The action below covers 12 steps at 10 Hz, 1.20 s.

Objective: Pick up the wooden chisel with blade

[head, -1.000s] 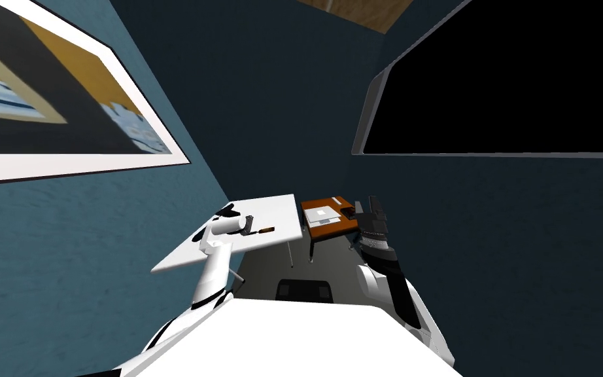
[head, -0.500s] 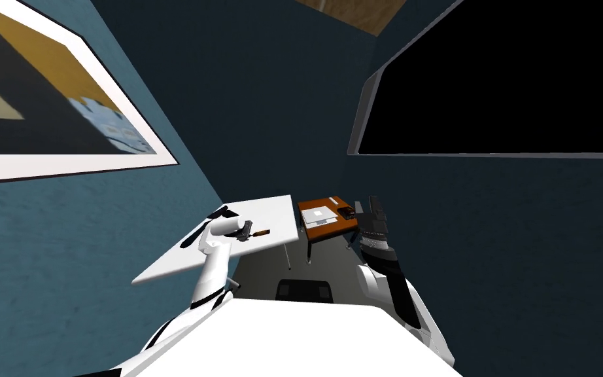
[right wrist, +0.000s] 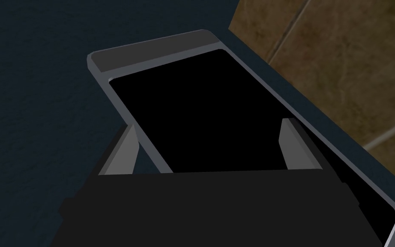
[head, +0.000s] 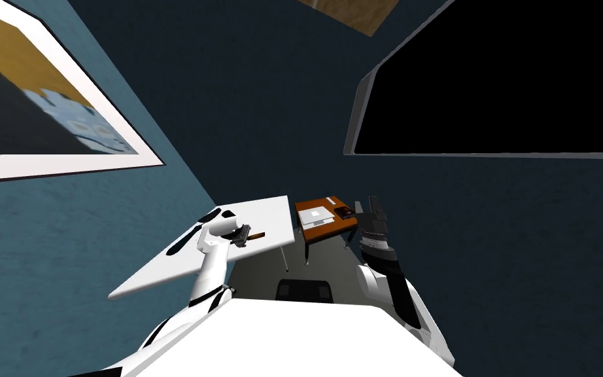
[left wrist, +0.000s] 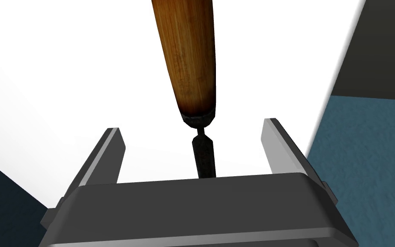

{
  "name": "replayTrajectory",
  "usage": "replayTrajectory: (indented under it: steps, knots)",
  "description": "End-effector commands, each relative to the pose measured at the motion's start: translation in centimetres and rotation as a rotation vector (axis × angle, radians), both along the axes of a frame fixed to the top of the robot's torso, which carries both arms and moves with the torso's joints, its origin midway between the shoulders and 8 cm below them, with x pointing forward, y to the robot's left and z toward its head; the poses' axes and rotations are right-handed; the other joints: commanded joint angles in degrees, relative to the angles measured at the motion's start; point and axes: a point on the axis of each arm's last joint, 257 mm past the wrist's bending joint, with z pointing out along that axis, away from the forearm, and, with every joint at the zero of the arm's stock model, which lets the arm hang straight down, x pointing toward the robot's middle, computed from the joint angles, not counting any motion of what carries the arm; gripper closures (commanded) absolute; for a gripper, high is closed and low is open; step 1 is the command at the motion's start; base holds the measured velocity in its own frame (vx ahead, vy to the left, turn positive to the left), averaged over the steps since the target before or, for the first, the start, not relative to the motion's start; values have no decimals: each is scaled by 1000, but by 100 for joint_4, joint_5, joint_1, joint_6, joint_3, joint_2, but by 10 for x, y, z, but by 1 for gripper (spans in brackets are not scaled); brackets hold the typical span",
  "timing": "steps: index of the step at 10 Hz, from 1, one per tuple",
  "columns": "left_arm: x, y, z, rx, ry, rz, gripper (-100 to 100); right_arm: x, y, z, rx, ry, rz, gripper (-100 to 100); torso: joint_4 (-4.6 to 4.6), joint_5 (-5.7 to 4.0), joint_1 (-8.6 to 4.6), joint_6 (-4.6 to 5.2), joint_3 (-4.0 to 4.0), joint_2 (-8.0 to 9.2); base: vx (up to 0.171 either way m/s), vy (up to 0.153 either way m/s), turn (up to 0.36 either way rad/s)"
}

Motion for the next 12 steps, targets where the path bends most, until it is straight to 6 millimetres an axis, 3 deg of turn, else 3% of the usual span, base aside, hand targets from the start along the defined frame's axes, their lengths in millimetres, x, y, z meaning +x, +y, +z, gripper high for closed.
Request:
replayTrajectory:
  steps: [1,2,3,10,11,12]
  knots:
    - [0,0,0,0,0,0,-100,0,0,0,0,0,0,0,0,0,0,0,0,0,11,-12,-2]
    - [-1,0,0,-2,4,0,0,0,0,0,0,0,0,0,1,1,6,-1,2,4,0,0,0]
    - [0,0,-5,-2,4,26,-100,0,0,0,0,0,0,0,2,2,10,-1,4,8,-34,33,-200]
    - [1,0,-21,-2,6,109,-100,0,0,0,0,0,0,0,6,14,45,6,16,28,-56,74,-153]
    - [1,0,-21,-2,5,114,100,0,0,0,0,0,0,0,2,15,40,2,6,11,-7,6,9]
    - [1,0,-21,-2,5,114,100,0,0,0,0,0,0,0,-1,13,30,3,-1,-1,-6,1,4]
